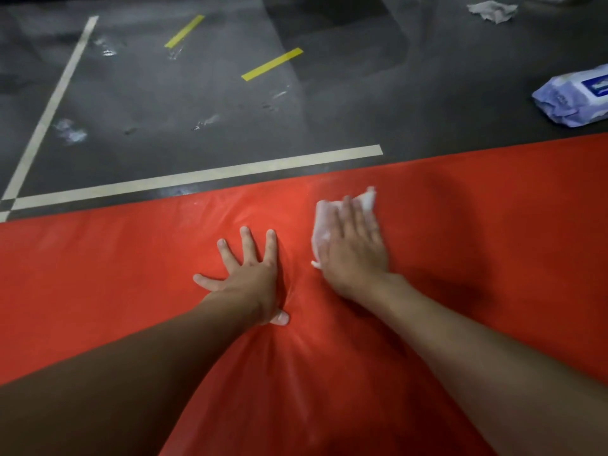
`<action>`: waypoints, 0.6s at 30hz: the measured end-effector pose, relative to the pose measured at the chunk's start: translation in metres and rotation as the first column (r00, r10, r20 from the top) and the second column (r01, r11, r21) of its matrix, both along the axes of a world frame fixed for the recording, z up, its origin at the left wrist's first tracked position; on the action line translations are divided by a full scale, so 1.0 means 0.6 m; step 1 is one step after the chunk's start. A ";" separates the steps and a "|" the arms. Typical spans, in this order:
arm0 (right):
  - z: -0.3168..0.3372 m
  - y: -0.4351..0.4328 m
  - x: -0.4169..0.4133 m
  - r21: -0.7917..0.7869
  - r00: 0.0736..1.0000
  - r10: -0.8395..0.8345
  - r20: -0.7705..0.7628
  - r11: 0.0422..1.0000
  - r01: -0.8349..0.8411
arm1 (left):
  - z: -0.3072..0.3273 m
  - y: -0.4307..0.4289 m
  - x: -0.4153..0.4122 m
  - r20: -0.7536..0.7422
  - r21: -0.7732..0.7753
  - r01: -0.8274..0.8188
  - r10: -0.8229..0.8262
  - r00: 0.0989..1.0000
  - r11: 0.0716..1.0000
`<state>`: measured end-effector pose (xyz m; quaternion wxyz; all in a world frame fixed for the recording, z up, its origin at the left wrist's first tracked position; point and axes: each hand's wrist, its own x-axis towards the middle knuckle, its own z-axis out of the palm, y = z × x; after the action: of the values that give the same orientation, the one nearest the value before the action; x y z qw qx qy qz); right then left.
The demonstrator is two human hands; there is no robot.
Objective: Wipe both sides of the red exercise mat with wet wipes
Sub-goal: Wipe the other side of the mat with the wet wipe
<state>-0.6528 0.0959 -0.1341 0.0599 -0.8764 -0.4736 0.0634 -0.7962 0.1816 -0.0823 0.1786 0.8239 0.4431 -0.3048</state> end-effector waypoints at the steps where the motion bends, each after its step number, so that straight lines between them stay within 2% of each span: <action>1: -0.001 -0.004 -0.002 -0.007 0.994 0.112 0.015 0.994 -0.112 | 0.000 0.000 0.000 0.005 0.001 0.005 -0.005 1.000 1.000; 2: 0.002 -0.008 0.012 -0.034 0.982 0.187 0.021 0.982 -0.186 | -0.001 0.001 -0.001 0.007 0.003 0.006 -0.006 1.000 1.000; 3: 0.005 -0.006 0.037 -0.056 0.982 0.186 0.024 0.981 -0.185 | 0.000 0.001 -0.002 0.007 0.004 0.008 -0.008 1.000 1.000; 6: 0.013 0.016 0.065 -0.075 0.994 -0.108 0.003 0.991 0.108 | -0.002 0.003 -0.001 0.010 -0.005 0.003 -0.002 1.000 1.000; 7: 0.008 0.027 0.046 -0.053 0.992 -0.126 0.002 0.991 0.126 | -0.001 0.002 0.000 0.010 -0.008 0.000 0.000 1.000 1.000; 9: -0.001 0.036 0.016 -0.018 1.000 0.018 0.016 1.000 -0.018 | 0.001 0.001 0.002 0.008 -0.008 0.006 -0.006 1.000 1.000; 11: 0.001 0.031 0.038 -0.056 0.981 0.189 0.034 0.981 -0.187 | 0.001 0.002 0.002 0.006 -0.006 0.011 -0.011 1.000 1.000; 12: 0.004 0.034 0.065 -0.071 0.983 0.182 0.034 0.981 -0.179 | 0.001 0.002 0.001 0.005 -0.008 0.010 -0.010 1.000 1.000; 15: 0.009 0.055 0.088 -0.043 0.993 -0.115 0.029 0.992 0.116 | -0.003 0.002 0.001 0.001 -0.012 0.010 -0.010 1.000 1.000; 16: 0.006 0.068 0.072 -0.006 0.989 -0.147 0.028 0.989 0.147 | -0.005 0.003 0.001 0.002 -0.009 0.010 -0.010 1.000 1.000; 18: -0.004 0.082 0.050 0.023 0.999 -0.012 0.050 1.000 0.011 | -0.008 0.003 0.001 0.013 -0.001 0.010 -0.010 1.000 1.000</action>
<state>-0.6230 0.1451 -0.1366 0.0582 -0.8798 -0.4704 0.0360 -0.7957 0.1833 -0.0868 0.1803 0.8280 0.4376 -0.3006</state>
